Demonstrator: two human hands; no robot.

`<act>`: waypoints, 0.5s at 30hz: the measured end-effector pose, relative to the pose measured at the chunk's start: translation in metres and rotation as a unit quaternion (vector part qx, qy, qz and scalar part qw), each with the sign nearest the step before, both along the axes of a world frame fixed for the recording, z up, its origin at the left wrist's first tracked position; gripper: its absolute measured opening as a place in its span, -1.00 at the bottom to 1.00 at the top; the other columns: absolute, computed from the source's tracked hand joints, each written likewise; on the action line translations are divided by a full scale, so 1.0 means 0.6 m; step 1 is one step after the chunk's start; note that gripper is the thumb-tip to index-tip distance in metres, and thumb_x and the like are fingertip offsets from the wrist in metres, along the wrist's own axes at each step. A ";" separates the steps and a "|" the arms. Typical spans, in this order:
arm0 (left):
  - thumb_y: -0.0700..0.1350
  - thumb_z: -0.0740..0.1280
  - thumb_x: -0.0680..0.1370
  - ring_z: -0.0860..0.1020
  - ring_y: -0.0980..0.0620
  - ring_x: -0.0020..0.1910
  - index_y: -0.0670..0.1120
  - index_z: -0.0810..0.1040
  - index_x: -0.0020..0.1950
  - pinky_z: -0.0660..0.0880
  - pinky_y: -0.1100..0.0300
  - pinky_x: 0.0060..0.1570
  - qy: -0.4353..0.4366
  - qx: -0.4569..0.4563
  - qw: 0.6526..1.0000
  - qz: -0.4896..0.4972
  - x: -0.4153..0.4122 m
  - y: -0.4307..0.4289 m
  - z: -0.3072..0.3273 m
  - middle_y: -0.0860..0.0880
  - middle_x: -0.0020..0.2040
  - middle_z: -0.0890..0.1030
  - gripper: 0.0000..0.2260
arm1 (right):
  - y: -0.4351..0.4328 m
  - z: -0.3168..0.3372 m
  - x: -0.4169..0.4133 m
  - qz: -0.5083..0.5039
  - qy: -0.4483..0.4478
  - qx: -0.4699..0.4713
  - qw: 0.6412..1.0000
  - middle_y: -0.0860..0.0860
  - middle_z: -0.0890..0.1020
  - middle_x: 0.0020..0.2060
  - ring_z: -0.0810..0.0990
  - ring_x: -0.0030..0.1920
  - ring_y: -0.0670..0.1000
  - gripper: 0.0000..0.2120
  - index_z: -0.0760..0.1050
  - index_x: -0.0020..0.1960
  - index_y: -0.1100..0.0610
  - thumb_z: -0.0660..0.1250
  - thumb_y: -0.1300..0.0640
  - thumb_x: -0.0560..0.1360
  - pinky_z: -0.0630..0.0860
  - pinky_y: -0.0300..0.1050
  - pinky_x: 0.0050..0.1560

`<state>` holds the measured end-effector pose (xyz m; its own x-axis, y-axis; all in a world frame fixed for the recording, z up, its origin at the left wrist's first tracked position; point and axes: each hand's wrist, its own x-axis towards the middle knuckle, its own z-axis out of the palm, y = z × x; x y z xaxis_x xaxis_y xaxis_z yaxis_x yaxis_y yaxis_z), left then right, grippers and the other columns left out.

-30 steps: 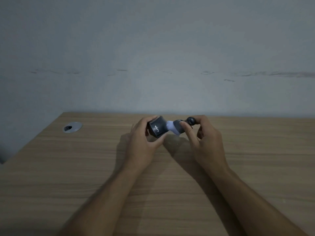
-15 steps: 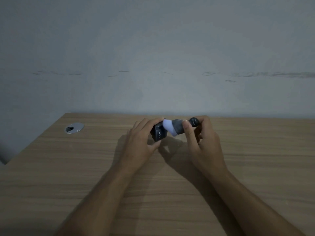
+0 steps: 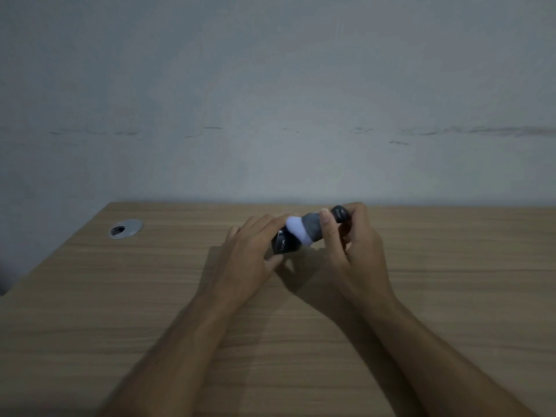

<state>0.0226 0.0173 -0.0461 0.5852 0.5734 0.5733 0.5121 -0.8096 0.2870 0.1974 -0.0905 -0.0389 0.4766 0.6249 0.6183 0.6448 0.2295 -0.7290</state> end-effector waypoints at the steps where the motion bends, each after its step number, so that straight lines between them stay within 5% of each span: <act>1: -0.18 0.56 0.43 0.57 0.01 0.23 0.09 0.57 0.43 0.46 0.02 0.05 0.000 0.000 1.000 0.006 0.000 0.000 0.000 0.12 0.22 0.66 -0.42 | 0.000 0.000 -0.006 0.016 -0.015 -0.001 1.000 0.05 0.60 -0.35 0.56 -0.36 0.04 -0.80 0.46 0.04 0.10 0.35 -0.01 0.73 0.41 -0.13 -0.35; 9: 0.05 0.56 0.55 0.56 0.12 0.27 0.20 0.49 0.56 0.47 0.00 0.17 -0.008 -0.014 1.000 -0.019 -0.002 -0.006 0.007 0.24 0.32 0.63 -0.41 | 0.015 -0.020 0.036 -0.061 0.021 -0.033 0.997 -0.13 0.58 -0.28 0.54 -0.32 -0.07 -0.85 0.50 0.04 -0.01 0.41 -0.04 0.70 0.34 -0.37 -0.28; 15: -0.09 0.59 0.49 0.53 0.09 0.36 0.15 0.52 0.55 0.45 0.06 0.28 -0.029 -0.074 0.997 0.014 -0.002 -0.005 0.005 0.18 0.38 0.63 -0.35 | 0.004 -0.005 0.005 0.014 -0.008 -0.001 1.000 -0.14 0.50 -0.36 0.49 -0.38 -0.10 -0.88 0.50 0.04 0.00 0.40 0.02 0.71 0.33 -0.35 -0.32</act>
